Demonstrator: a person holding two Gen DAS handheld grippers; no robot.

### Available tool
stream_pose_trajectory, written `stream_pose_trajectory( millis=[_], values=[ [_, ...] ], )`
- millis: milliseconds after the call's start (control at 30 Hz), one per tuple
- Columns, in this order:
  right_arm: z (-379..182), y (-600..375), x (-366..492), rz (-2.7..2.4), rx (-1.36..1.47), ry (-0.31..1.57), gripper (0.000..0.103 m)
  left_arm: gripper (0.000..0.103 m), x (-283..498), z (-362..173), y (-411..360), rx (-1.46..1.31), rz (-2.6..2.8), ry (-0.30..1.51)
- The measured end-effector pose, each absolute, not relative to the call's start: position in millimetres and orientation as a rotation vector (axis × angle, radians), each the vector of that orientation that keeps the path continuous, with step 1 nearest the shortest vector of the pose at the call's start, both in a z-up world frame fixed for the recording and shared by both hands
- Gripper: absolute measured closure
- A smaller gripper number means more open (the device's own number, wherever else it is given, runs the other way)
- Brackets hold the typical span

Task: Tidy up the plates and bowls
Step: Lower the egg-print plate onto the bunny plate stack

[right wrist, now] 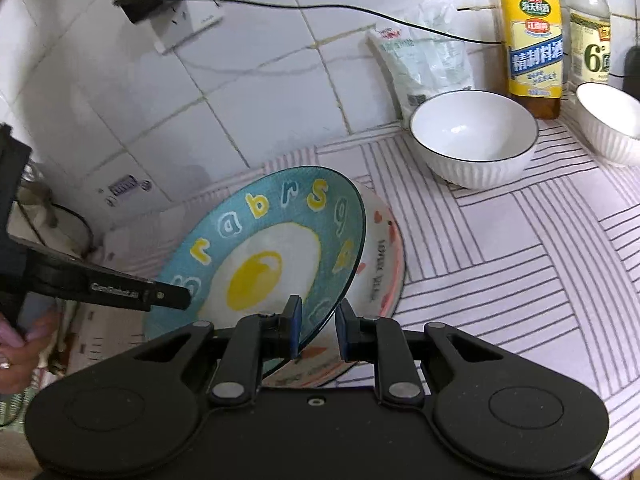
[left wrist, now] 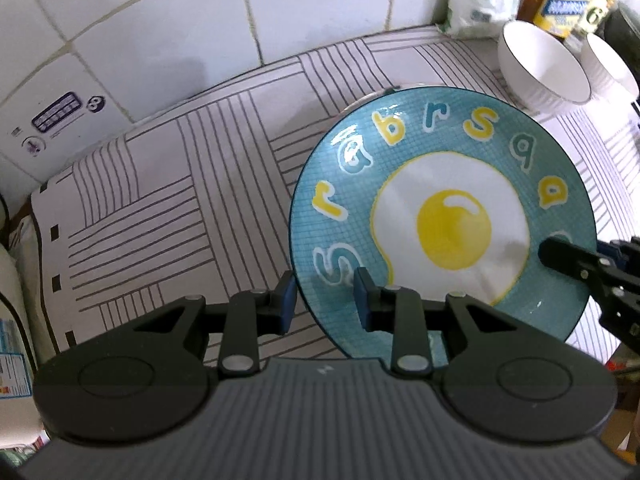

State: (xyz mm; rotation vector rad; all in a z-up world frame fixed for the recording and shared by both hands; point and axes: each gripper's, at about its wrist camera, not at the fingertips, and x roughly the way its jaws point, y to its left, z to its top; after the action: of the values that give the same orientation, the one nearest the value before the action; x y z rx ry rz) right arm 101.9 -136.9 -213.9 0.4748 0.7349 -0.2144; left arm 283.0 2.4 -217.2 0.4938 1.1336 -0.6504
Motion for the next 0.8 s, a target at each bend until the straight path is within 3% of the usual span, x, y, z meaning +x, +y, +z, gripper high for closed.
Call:
stream_pose_trajectory(
  millis=[200, 400, 800],
  values=[
    [-213.2, -133.6, 106.4, -0.279, 0.409, 0.770, 0.080, 0.075, 281.6, -222.8, 0.1, 0.500, -0.665, 1.155],
    [-209.3, -110.7, 116.7, -0.334, 0.228, 0.822, 0.069, 0.075, 278.7, -222.9, -1.3, 0.512, -0.662, 1.141],
    [-220.0, -108.7, 118.0, -0.395, 0.249, 0.822, 0.063, 0.075, 263.8, -203.6, 9.2, 0.440, -0.693, 1.139]
  ],
)
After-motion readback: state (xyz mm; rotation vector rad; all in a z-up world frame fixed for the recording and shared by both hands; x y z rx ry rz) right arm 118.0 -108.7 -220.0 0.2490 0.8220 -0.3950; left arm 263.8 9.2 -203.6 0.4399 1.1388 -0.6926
